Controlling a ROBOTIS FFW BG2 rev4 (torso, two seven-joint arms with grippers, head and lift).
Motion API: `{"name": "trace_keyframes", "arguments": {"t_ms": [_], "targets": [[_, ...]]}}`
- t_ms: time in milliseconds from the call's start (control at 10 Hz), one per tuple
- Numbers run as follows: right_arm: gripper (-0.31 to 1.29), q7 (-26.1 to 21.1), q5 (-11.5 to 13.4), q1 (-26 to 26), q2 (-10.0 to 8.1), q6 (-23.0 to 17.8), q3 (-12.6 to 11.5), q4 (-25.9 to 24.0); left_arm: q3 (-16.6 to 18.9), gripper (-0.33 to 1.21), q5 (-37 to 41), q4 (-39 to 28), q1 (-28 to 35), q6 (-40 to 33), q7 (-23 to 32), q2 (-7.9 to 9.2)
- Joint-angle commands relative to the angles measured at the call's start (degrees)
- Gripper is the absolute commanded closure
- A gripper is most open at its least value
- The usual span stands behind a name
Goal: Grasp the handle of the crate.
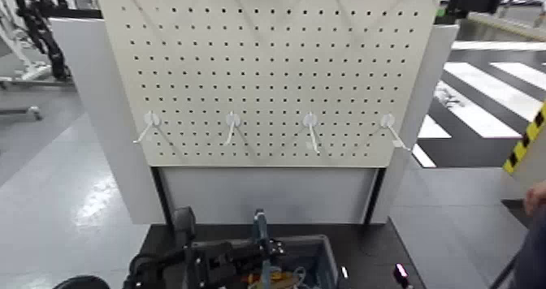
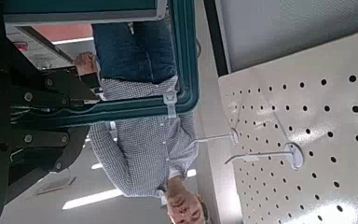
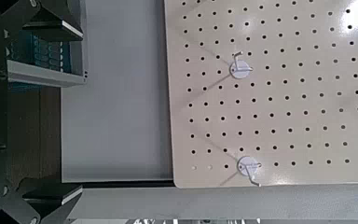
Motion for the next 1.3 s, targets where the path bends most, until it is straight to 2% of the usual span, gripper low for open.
{"name": "trace_keyframes", "arguments": {"t_ms": [100,400,900,1300], "targets": [[0.15,0.0,0.06,0.0,0.38,-0.3,-0.37,-0.09,0.18,1.18,2.86,-2.44,1.52,0.72,1.73,-0.14],[0.15,0.17,0.06,0.0,0.38,-0.56,-0.28,-0.26,-1.67,1.18,6.02,-3.67,3.02,0.28,1.91,-0.76],[0.15,0.17,0.24,-0.09,0.47,-0.92,-0.11,-0.79,-3.16,1.18,12.88,-7.27,4.25,0.1,5.34,0.38],[0.15,0.17,0.33,-0.18,0.38,-0.92,-0.02,-0.7,-3.42,1.18,14.63,-6.65,4.77,0.28,5.16,-0.23]]}}
